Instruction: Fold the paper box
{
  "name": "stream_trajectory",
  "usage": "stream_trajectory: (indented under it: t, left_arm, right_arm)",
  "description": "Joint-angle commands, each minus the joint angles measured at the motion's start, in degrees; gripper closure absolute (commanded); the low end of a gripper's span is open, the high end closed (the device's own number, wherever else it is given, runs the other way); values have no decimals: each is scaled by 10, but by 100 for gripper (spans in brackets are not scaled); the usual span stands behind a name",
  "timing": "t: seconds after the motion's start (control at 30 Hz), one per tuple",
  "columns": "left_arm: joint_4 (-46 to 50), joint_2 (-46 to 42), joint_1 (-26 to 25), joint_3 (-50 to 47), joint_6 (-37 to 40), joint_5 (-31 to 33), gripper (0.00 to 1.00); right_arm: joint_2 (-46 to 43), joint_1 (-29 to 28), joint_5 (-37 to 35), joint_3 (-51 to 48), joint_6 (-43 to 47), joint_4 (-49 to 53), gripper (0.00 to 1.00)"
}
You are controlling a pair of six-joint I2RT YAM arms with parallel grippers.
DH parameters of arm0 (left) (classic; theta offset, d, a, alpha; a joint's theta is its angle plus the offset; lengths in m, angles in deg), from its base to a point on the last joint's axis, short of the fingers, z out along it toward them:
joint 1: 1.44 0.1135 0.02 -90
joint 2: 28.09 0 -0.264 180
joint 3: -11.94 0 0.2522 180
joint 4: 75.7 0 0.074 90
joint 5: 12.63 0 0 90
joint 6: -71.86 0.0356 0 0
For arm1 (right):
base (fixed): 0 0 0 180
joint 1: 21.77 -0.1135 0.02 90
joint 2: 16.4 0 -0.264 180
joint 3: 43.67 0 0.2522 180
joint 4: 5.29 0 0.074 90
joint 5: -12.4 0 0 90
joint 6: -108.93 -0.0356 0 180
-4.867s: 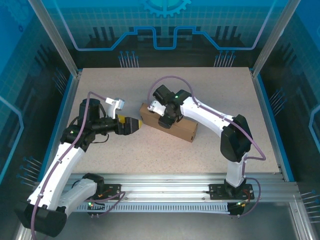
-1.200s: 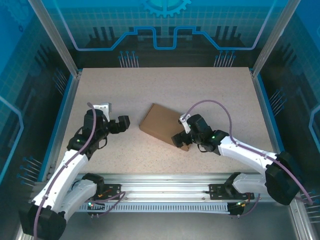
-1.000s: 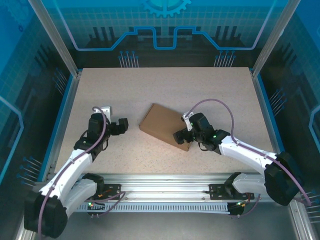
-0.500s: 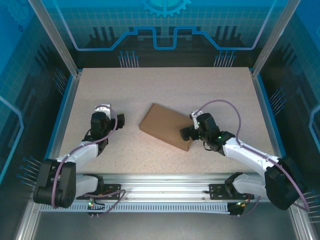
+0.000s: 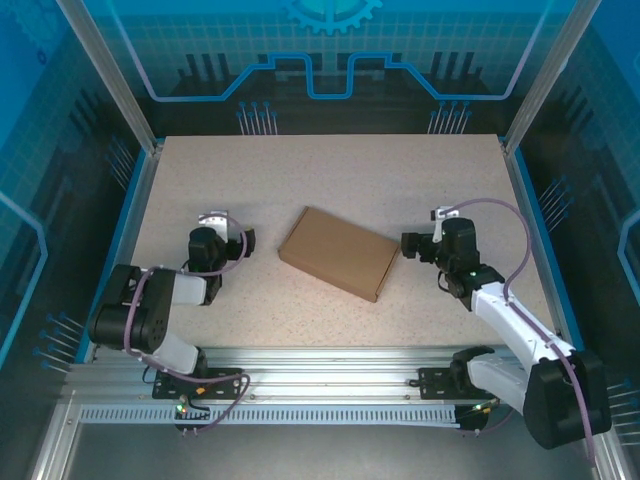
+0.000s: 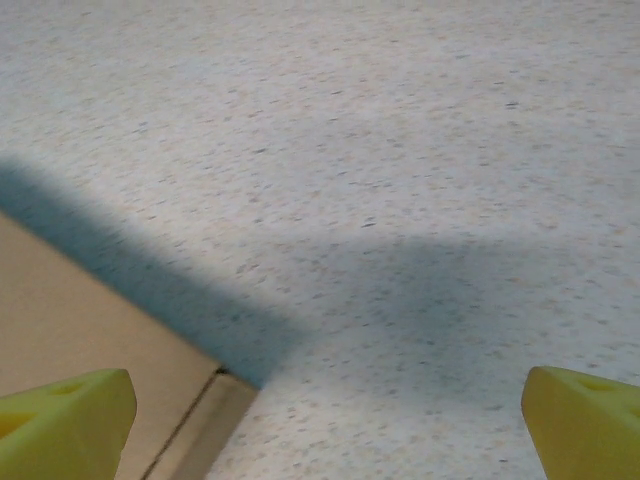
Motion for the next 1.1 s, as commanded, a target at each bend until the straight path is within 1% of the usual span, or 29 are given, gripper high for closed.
stream_trajectory:
  t: [0.0, 0.07, 0.23, 0.37, 0.43, 0.5, 0.53, 0.57, 0.63, 0.73, 0.83, 0.93, 1.0, 1.07]
  left_arm:
    - [-40, 0, 12, 13, 2, -18, 1]
    - [-43, 0, 14, 13, 1, -19, 1]
    - [-42, -1, 14, 13, 1, -20, 1]
    - [-42, -1, 14, 13, 2, -18, 1]
    - [-42, -1, 14, 12, 1, -19, 1]
    - [-43, -1, 14, 12, 1, -19, 1]
    - [-42, -1, 15, 12, 1, -18, 1]
    - [-42, 0, 14, 13, 2, -19, 1]
    - [-42, -1, 14, 12, 1, -19, 1]
    - [-43, -1, 14, 13, 2, -19, 1]
    - [-42, -1, 15, 13, 1, -19, 1]
    - [-42, 0, 14, 12, 1, -19, 1]
    - [-42, -1, 14, 13, 2, -19, 1]
    - [-42, -1, 14, 13, 1, -19, 1]
  right_arm:
    - [19, 37, -24, 12, 3, -27, 0]
    - [33, 53, -25, 9, 9, -48, 0]
    - [73, 75, -89, 4, 39, -94, 0]
    - [116, 76, -117, -15, 68, -169, 0]
    - [143, 76, -119, -38, 82, -249, 0]
    - [166, 75, -126, -51, 95, -300, 0]
    - [175, 75, -133, -48, 101, -309, 0]
    - [182, 75, -132, -45, 110, -318, 0]
    - [195, 72, -125, -52, 136, -367, 0]
    - [206, 68, -114, -42, 156, -361, 0]
    - [200, 66, -66, -50, 178, -368, 0]
    - [186, 71, -64, -68, 171, -389, 0]
    - [179, 79, -50, -75, 165, -393, 0]
    - [178, 77, -34, -77, 176, -396, 0]
